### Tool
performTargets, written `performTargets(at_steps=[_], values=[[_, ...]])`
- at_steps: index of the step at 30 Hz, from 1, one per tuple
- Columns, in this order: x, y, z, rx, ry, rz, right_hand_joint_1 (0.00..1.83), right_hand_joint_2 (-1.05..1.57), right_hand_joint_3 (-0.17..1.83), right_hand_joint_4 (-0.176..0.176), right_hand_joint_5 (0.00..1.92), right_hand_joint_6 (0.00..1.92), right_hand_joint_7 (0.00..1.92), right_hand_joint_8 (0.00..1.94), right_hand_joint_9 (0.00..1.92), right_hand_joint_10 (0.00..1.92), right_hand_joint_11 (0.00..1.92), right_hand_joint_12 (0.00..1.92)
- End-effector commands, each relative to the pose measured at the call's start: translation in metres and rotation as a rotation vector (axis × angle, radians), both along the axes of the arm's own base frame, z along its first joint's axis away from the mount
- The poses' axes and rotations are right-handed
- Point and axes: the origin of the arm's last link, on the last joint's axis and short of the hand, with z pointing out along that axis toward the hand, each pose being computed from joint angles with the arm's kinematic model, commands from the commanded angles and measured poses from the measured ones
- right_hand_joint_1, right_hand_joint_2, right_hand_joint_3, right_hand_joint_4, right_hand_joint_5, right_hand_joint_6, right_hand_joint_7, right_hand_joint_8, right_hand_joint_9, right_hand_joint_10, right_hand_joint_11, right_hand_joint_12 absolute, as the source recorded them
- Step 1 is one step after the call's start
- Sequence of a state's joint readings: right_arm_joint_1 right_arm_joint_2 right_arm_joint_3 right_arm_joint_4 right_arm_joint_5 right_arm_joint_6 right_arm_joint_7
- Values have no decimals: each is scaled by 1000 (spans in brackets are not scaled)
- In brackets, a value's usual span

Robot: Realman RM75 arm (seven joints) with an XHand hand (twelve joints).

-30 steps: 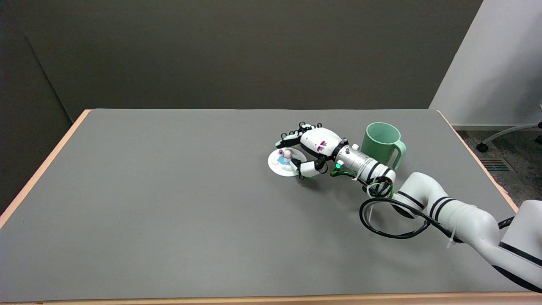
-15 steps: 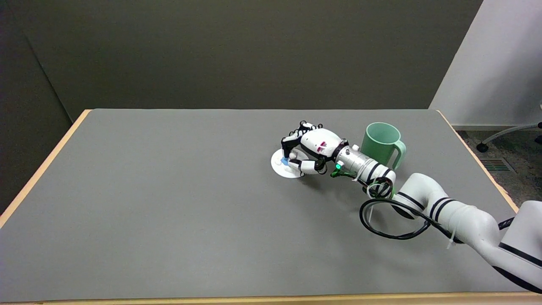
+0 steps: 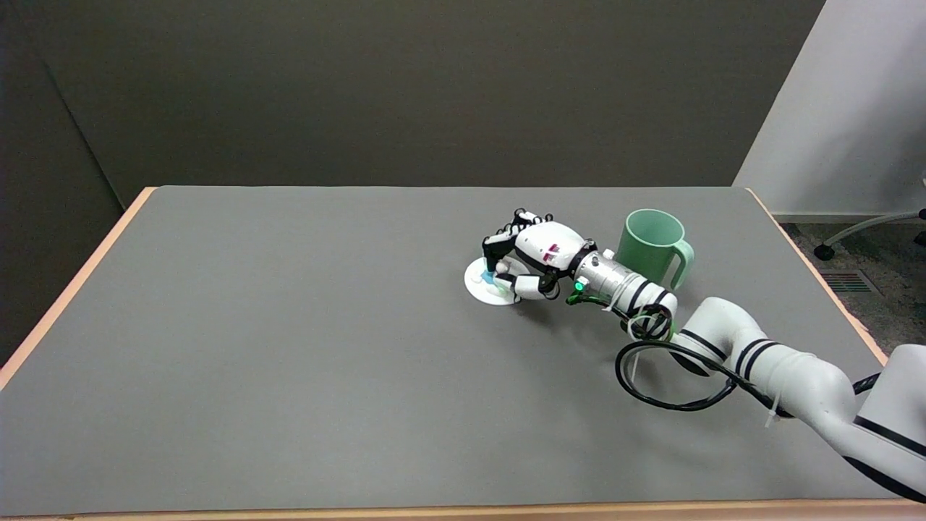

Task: Pick up the white cup lid.

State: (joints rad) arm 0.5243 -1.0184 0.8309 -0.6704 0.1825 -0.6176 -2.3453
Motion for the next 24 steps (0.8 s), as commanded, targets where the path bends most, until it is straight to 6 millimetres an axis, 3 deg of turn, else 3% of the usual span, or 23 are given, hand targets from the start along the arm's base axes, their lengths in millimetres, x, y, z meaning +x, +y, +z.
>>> performTargets(at_steps=[1,14,24], values=[[-4,3,4,-13,6,-21,861,1189,198,163,662,1464,674,645,432,892,-1,1204],[20,-5,10,-2,26,34,844,1214,201,148,619,1528,506,783,387,906,-1,1177],[41,-9,16,32,81,64,822,1219,201,175,607,1541,411,843,388,920,4,1217]])
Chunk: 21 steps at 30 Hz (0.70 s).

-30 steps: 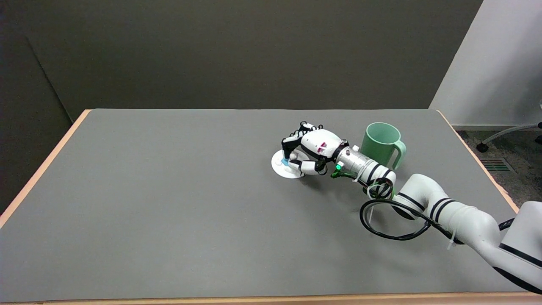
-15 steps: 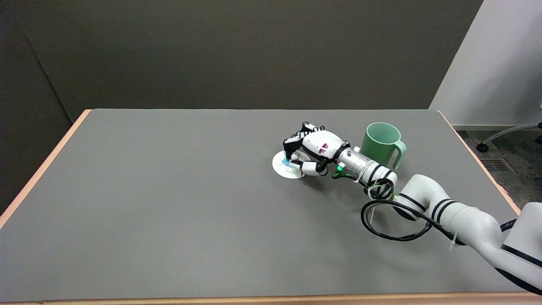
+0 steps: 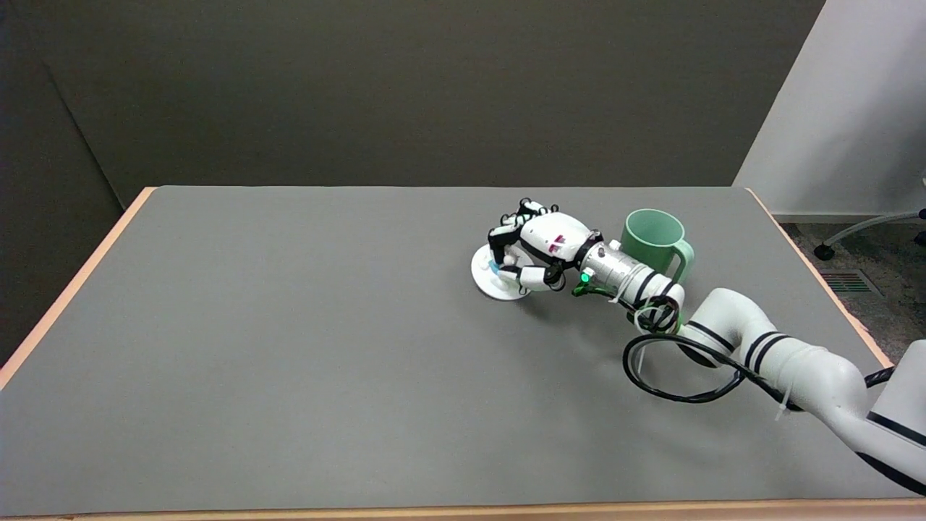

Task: Pick up the white cup lid.

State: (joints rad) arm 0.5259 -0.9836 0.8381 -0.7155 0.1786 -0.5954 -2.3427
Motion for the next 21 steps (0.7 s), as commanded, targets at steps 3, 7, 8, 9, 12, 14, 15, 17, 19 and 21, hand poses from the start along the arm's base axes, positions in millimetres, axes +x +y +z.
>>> performTargets(at_steps=[3,7,8,9,12,14,15,17,19,21], values=[[32,-8,9,38,80,43,827,1216,198,176,614,1532,424,838,402,915,6,1215],[33,-9,10,41,98,37,833,1209,197,176,625,1515,450,833,419,907,24,1213],[33,-9,10,41,99,36,834,1208,198,176,627,1511,453,835,421,908,28,1219],[33,-9,10,41,99,36,834,1208,198,176,628,1510,454,836,421,908,27,1222],[53,-15,12,53,199,128,835,1204,202,176,633,1502,455,836,425,913,23,1239],[31,-8,9,45,100,31,836,1203,201,176,635,1499,454,839,423,917,13,1251],[31,-8,9,43,99,32,835,1204,201,176,634,1500,452,841,422,920,12,1251],[32,-8,10,40,97,34,834,1205,201,176,630,1506,457,824,420,921,5,1252],[32,-7,12,36,94,35,847,1200,195,169,643,1490,538,690,441,871,-1,1213],[32,-6,14,33,91,34,725,790,811,83,671,325,639,450,460,798,-1,1232]])
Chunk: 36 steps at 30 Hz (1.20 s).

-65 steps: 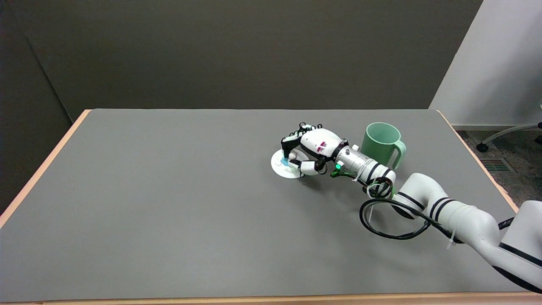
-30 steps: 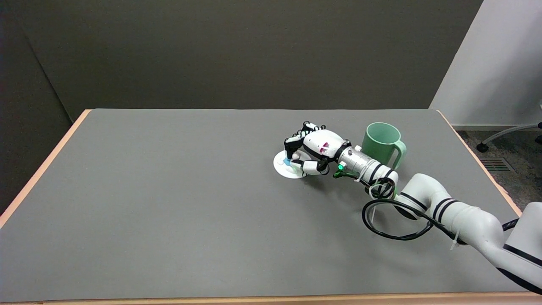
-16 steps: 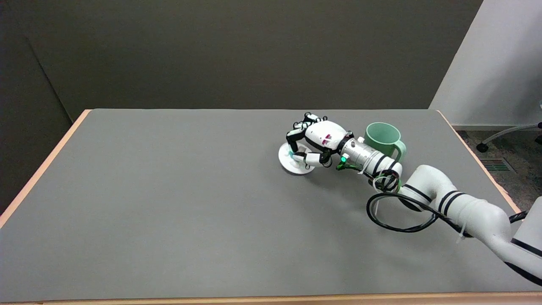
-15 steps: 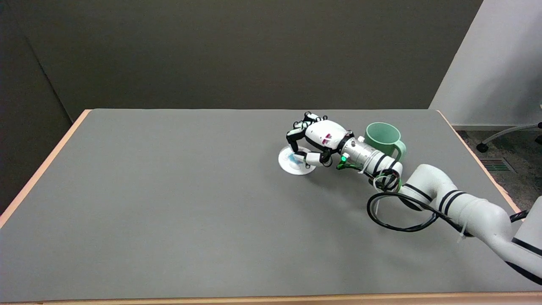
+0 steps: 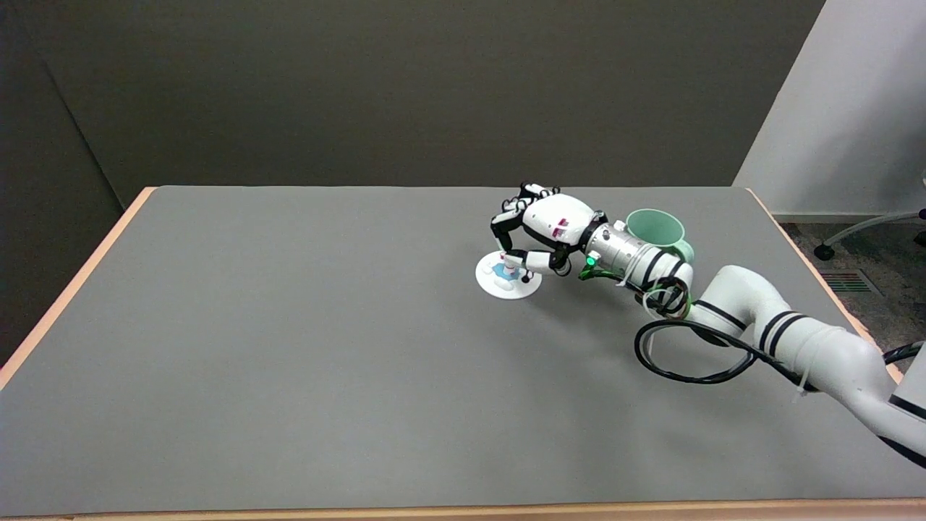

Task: Pick up the white cup lid.

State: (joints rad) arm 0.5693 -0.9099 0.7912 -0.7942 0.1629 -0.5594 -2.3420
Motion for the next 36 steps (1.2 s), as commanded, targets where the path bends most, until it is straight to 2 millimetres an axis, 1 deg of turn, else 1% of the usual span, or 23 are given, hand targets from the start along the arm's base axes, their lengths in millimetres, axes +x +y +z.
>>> performTargets(at_steps=[1,2,3,4,6,8,11,17,18,20,21,22,26,36], values=[[6,2,8,-5,14,-1,705,791,804,84,669,283,675,354,470,773,-1,1232],[6,2,9,-7,15,-4,714,872,643,82,655,250,703,285,491,749,-1,1222],[6,3,10,-9,14,-5,683,792,803,90,665,190,734,223,495,727,-1,1218],[6,3,12,-12,12,-6,668,771,848,95,662,157,750,174,515,706,-1,1211],[6,5,14,-17,9,-5,665,769,861,97,647,154,744,164,539,678,0,1209],[7,6,17,-25,4,-3,675,781,860,85,623,158,733,169,561,647,-1,1224],[6,8,21,-37,-2,-3,683,779,855,79,601,166,715,174,563,624,-1,1237],[-1,12,25,-52,1,-26,694,804,830,88,631,165,739,177,581,614,-1,1249],[-2,13,25,-53,1,-29,701,855,700,105,637,187,733,202,588,593,-1,1255],[-4,14,27,-59,-7,-33,707,868,665,103,644,195,733,211,589,590,-1,1254],[-4,14,27,-64,-16,-36,688,798,802,100,663,167,743,195,573,615,12,1218],[-5,14,27,-67,-27,-39,684,779,839,97,670,159,742,200,563,628,14,1210],[-10,16,22,-68,-49,-48,691,782,832,90,670,172,728,222,542,663,7,1213],[-15,15,9,-53,-75,-54,694,786,829,86,669,179,724,236,525,682,3,1205]])
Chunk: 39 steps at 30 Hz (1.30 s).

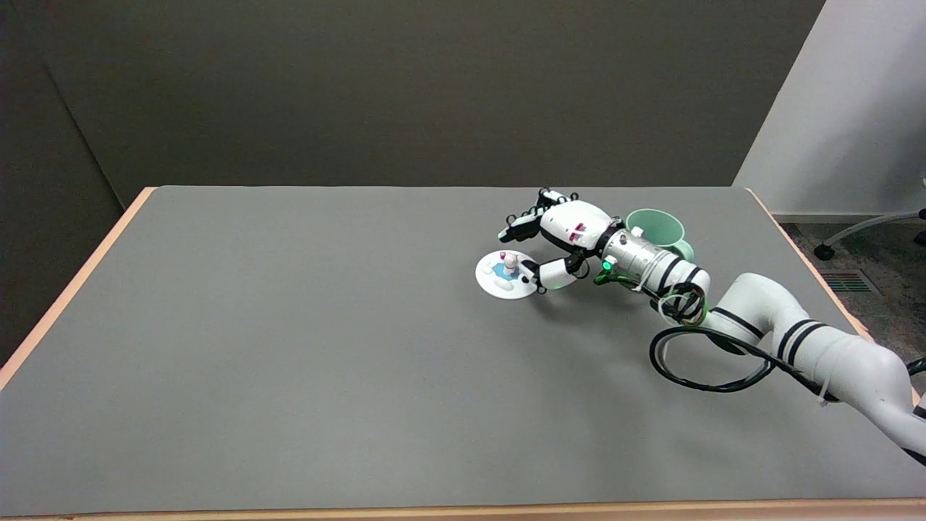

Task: Pick up the white cup lid.

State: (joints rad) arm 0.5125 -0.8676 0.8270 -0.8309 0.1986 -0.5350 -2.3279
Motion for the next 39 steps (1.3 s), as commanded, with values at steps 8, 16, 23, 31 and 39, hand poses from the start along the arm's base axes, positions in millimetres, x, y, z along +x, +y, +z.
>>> performTargets(at_steps=[8,16,23,31,39], values=[[-9,-3,-15,-20,-31,-46,761,862,684,96,668,238,739,272,549,680,16,1252],[-9,-5,-12,-29,-25,-50,769,860,682,102,675,244,743,278,553,712,21,1269],[-12,-4,-10,-41,-25,-59,773,860,676,105,687,256,748,288,551,717,18,1271],[-15,-3,-3,-57,-16,-69,721,795,814,110,715,255,753,304,555,709,45,1227],[-16,-3,-2,-61,-13,-73,725,795,813,107,715,269,754,312,561,704,55,1236]])
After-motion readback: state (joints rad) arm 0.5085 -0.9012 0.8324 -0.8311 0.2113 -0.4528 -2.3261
